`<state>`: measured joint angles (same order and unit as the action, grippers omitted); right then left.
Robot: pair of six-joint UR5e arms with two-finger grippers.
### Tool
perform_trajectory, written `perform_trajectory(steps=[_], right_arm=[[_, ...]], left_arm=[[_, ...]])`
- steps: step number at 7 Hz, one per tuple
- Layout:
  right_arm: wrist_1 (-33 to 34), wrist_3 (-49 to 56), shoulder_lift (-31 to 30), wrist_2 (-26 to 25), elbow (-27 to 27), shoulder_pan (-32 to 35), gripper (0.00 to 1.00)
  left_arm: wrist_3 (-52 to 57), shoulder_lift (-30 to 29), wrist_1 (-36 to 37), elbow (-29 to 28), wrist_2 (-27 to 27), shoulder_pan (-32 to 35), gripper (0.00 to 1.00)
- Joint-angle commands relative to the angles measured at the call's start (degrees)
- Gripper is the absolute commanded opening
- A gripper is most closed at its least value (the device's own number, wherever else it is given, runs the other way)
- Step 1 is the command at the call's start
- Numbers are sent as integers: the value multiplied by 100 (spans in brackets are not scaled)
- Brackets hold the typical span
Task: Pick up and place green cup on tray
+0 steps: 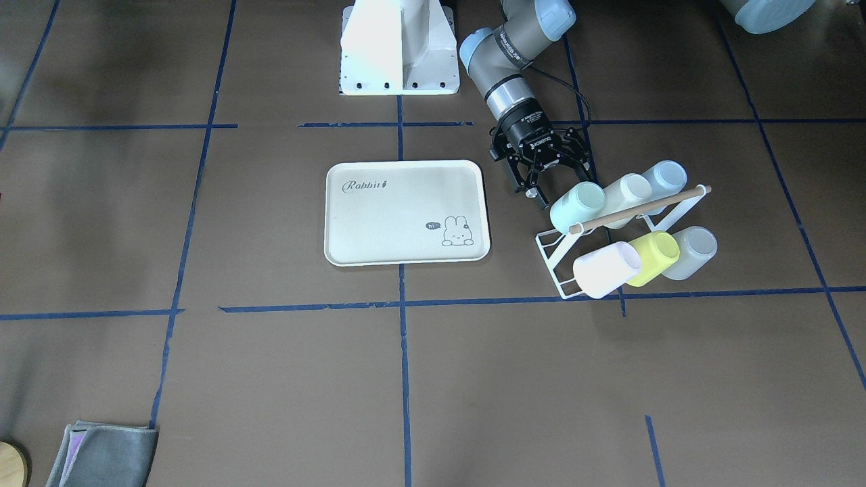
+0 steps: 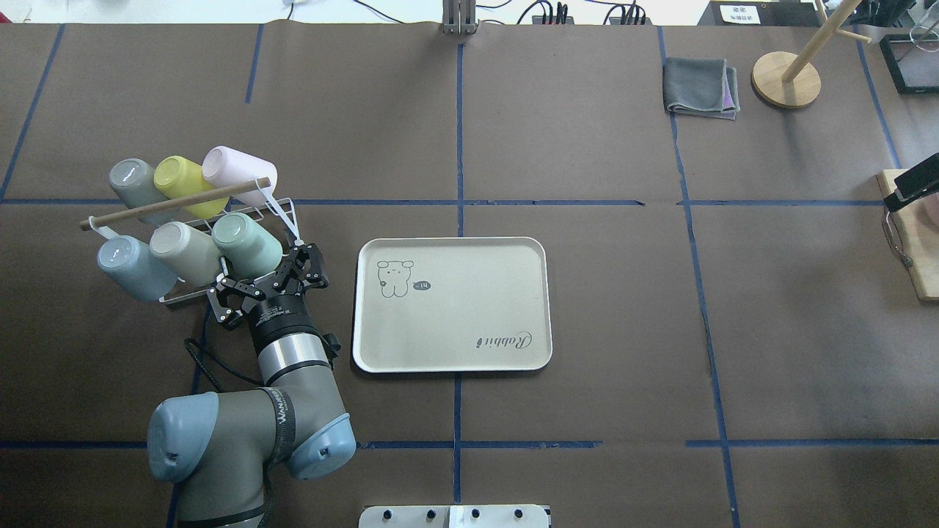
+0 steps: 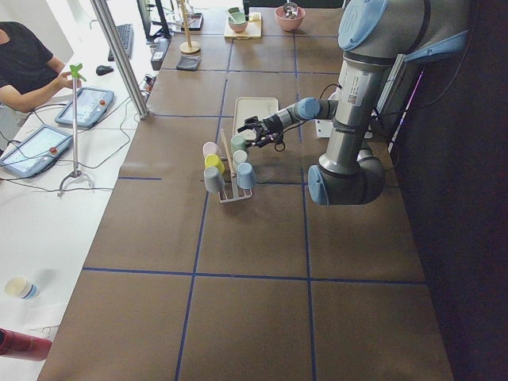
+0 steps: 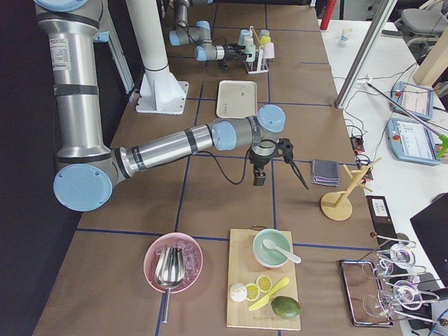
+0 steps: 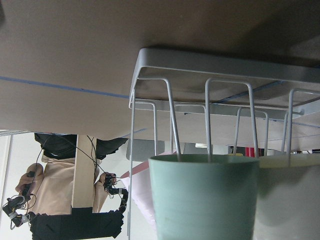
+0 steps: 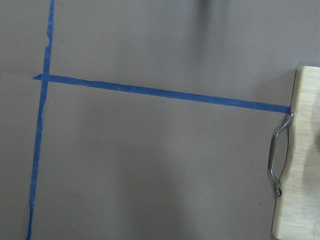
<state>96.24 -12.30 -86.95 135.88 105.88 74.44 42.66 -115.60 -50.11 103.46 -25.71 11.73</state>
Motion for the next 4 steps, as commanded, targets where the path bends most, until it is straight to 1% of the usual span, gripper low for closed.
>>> perform_trajectory(steps=[1, 2, 4], right_arm=[[0, -9, 29, 0, -15, 0, 100], [0, 0, 29, 0, -24, 0, 100], [0, 0, 29, 0, -42, 0, 100]], left_arm=[[-12, 3, -16, -281, 49, 83, 100], [-12, 3, -86, -334, 49, 83, 100], [-12, 3, -331, -659, 58, 83, 100]])
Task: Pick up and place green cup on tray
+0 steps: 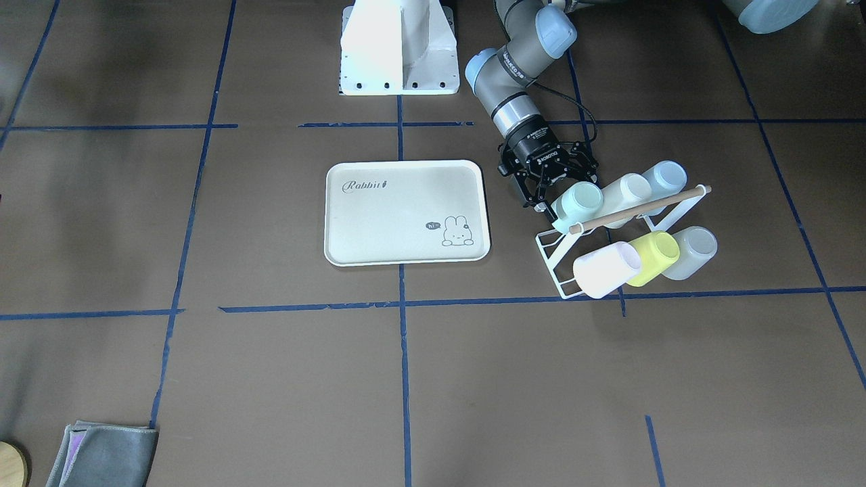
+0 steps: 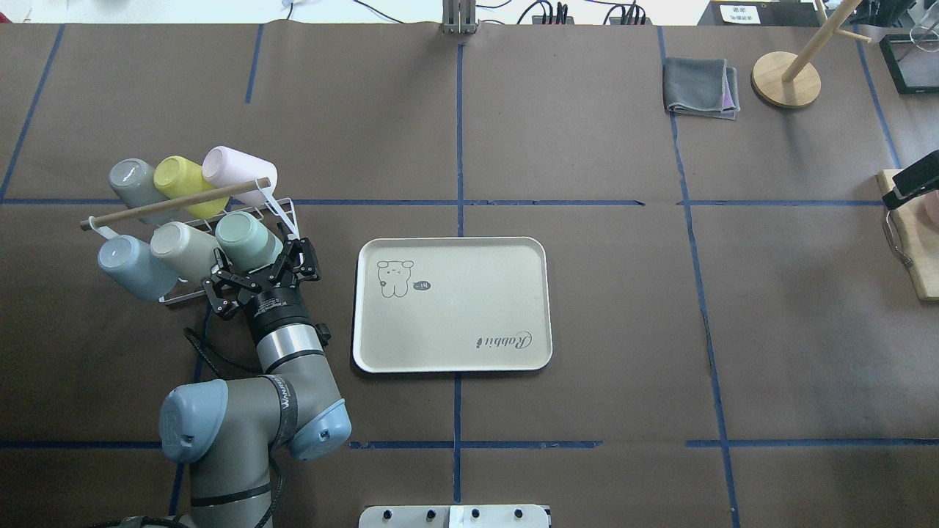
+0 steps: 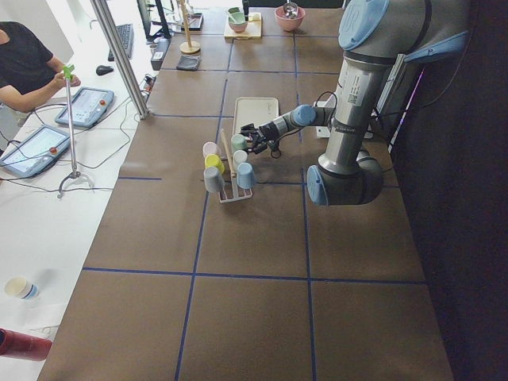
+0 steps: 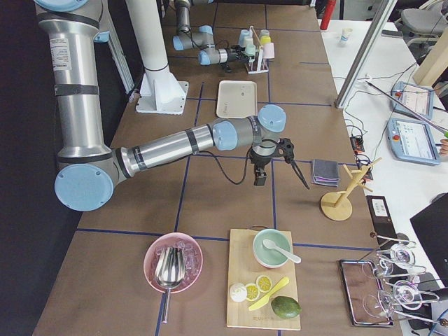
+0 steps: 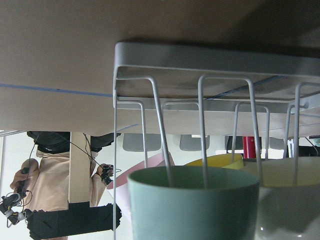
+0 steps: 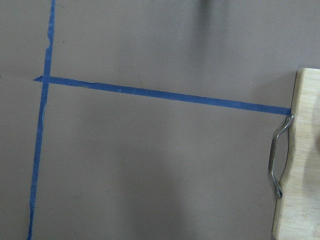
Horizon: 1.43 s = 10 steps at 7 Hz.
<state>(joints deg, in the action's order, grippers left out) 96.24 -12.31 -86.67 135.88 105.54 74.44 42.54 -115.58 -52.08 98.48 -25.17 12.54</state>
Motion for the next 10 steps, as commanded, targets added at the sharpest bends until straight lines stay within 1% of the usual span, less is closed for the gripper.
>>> perform_trajectory(steps=[1, 5, 6, 9, 10], right_arm=[[0, -8, 1, 0, -7, 0, 100], [0, -8, 10, 0, -7, 0, 100], [0, -8, 10, 0, -7, 0, 100], [0, -17, 27, 0, -7, 0, 100], [0, -25, 28, 0, -7, 0, 100]], left_arm=[[8, 0, -136, -206, 4, 20, 100], [35, 0, -127, -197, 4, 204, 100], [35, 0, -127, -197, 4, 205, 98], [35, -9, -119, -189, 4, 213, 61], [35, -9, -119, -188, 4, 213, 56]])
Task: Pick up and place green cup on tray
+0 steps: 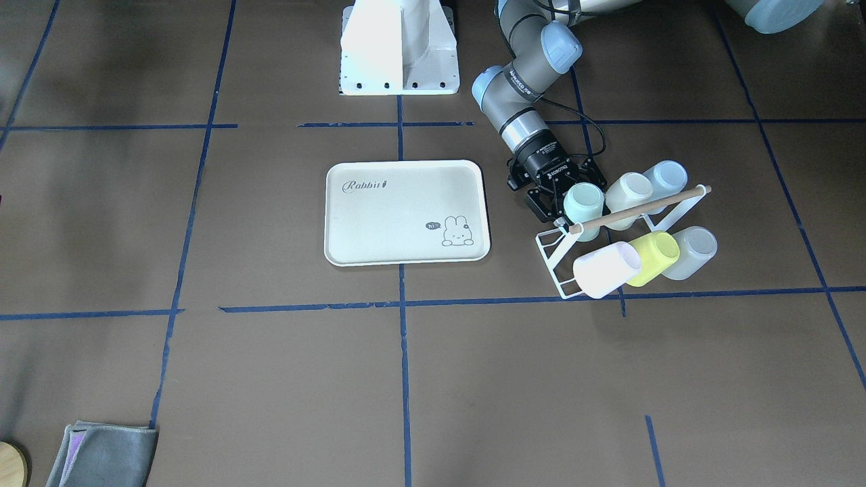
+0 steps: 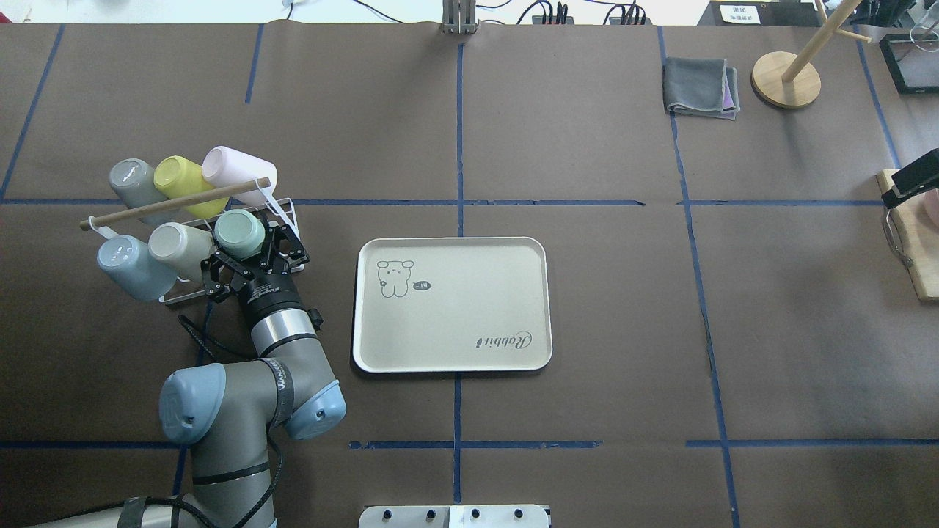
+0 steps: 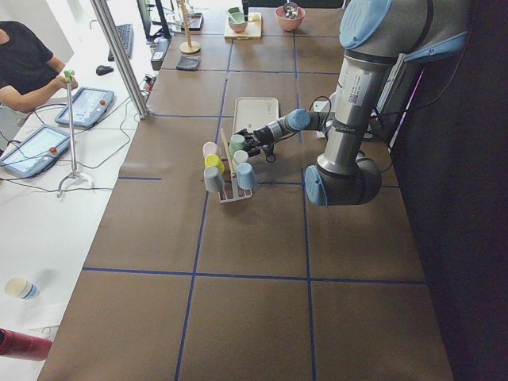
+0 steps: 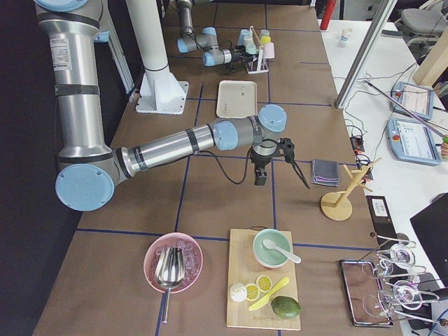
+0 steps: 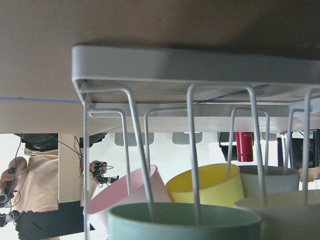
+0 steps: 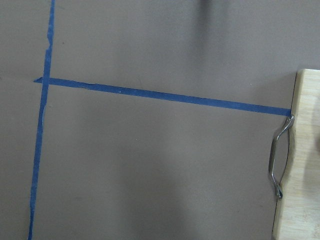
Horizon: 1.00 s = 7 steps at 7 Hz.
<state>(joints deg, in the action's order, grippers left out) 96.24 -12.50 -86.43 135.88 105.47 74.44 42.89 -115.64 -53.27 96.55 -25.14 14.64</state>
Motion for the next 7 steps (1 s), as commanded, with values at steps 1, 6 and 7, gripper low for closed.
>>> perform_trajectory(steps=[1, 6, 7], right_arm=[[0, -7, 4, 0, 0, 0, 100], [0, -16, 4, 9, 9, 0, 100], [0, -24, 4, 9, 9, 0, 100]], left_arm=[[0, -2, 1, 38, 0, 64, 52], [44, -2, 19, 302, 0, 153, 51], [35, 6, 19, 303, 0, 144, 51]])
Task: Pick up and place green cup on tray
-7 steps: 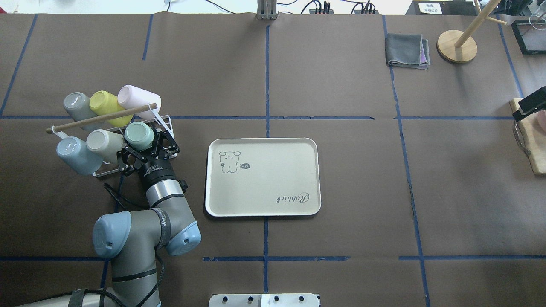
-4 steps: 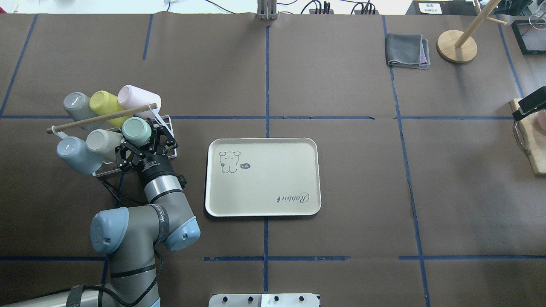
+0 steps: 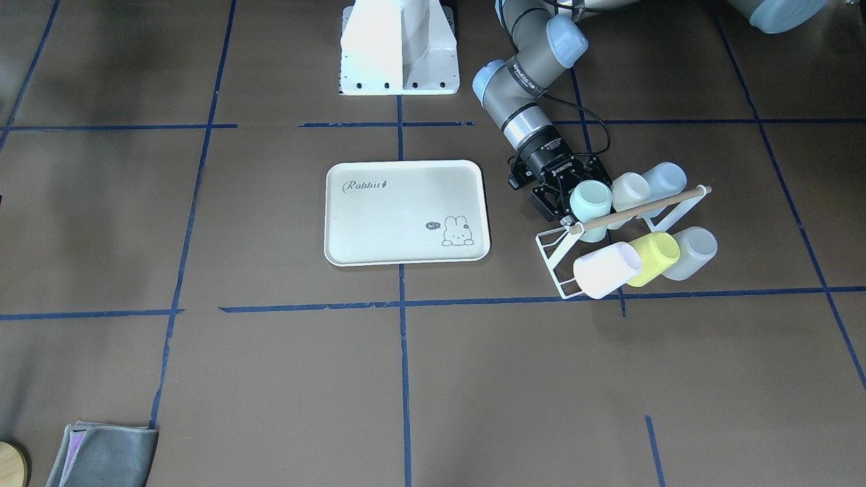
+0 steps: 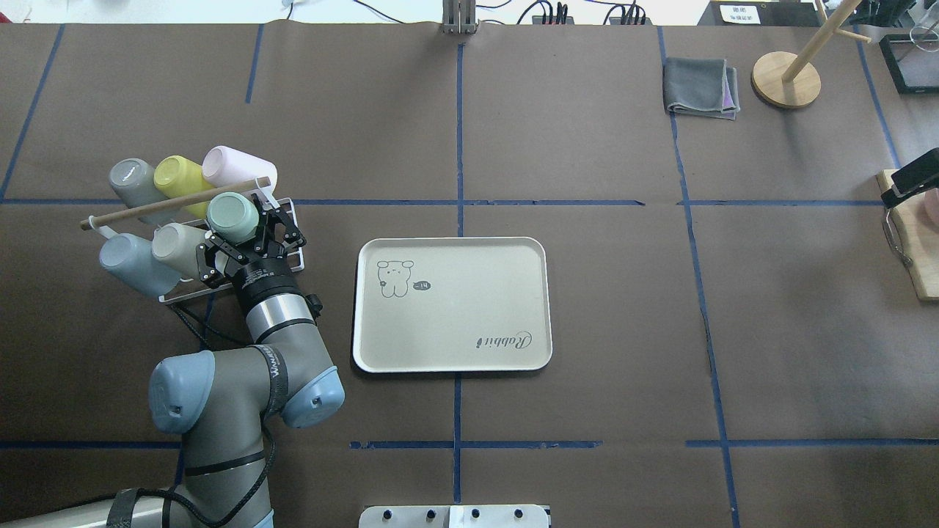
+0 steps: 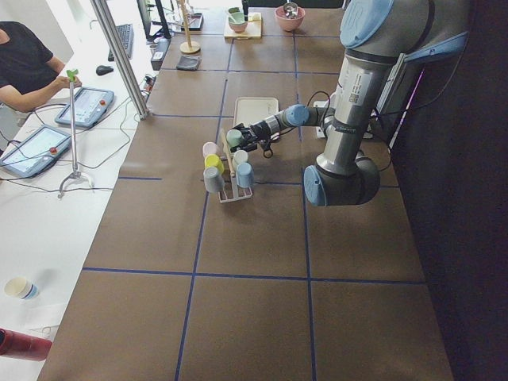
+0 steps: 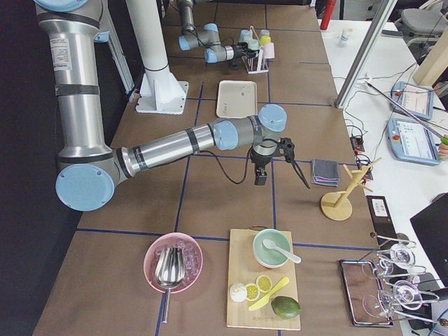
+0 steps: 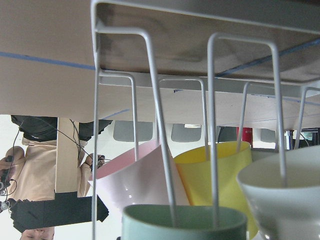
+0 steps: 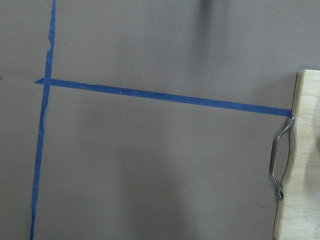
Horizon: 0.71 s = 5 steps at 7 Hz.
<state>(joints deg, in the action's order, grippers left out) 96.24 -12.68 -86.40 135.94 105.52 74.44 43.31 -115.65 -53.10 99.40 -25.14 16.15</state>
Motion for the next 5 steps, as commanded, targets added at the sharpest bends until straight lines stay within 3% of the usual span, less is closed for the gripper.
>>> perform_trajectory(steps=[1, 5], right_arm=[[0, -7, 0, 54, 21, 0, 100], [0, -15, -9, 81, 30, 9, 100]], left_arm=[[-7, 7, 1, 18, 0, -6, 51], [-7, 33, 10, 184, 0, -68, 51]])
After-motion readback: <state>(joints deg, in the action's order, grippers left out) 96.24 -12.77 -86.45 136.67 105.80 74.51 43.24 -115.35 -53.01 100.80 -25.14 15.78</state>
